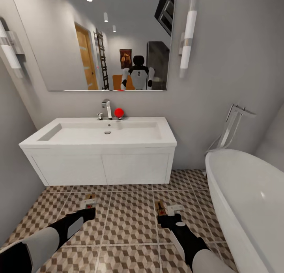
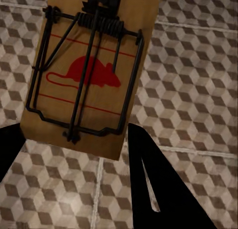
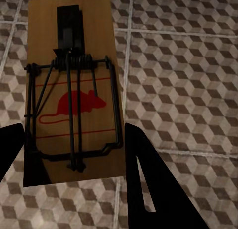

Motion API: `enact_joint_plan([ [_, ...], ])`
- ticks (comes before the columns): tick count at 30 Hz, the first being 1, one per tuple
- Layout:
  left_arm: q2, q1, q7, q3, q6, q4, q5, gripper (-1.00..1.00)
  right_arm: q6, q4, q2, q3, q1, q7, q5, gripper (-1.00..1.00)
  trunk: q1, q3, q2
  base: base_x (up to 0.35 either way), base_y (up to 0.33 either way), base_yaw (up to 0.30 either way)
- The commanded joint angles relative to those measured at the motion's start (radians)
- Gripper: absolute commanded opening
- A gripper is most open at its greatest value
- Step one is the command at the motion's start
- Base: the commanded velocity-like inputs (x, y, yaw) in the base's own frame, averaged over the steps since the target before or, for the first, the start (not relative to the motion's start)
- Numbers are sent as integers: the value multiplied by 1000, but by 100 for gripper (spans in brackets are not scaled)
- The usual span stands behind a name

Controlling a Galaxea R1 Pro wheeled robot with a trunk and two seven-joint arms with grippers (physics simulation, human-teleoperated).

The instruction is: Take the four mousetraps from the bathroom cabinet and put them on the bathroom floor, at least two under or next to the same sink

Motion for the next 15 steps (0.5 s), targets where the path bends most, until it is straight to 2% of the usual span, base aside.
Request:
enact_joint_plan([
  [1, 1, 0, -15, -8, -2, 1, 3, -100, 5, -4, 1, -4, 0, -4, 8, -100, 0, -1, -1, 0, 0, 0],
  [6, 1, 1, -59, -8, -11, 11, 3, -100, 4, -9, 0, -5, 0, -2, 9, -100, 0, -1, -1, 0, 0, 0],
  [15, -1, 1, -57, -9, 14, 39, 3, -100, 18, -35, 0, -7, 0, -11, 9, -100, 0, -1, -1, 0, 0, 0],
])
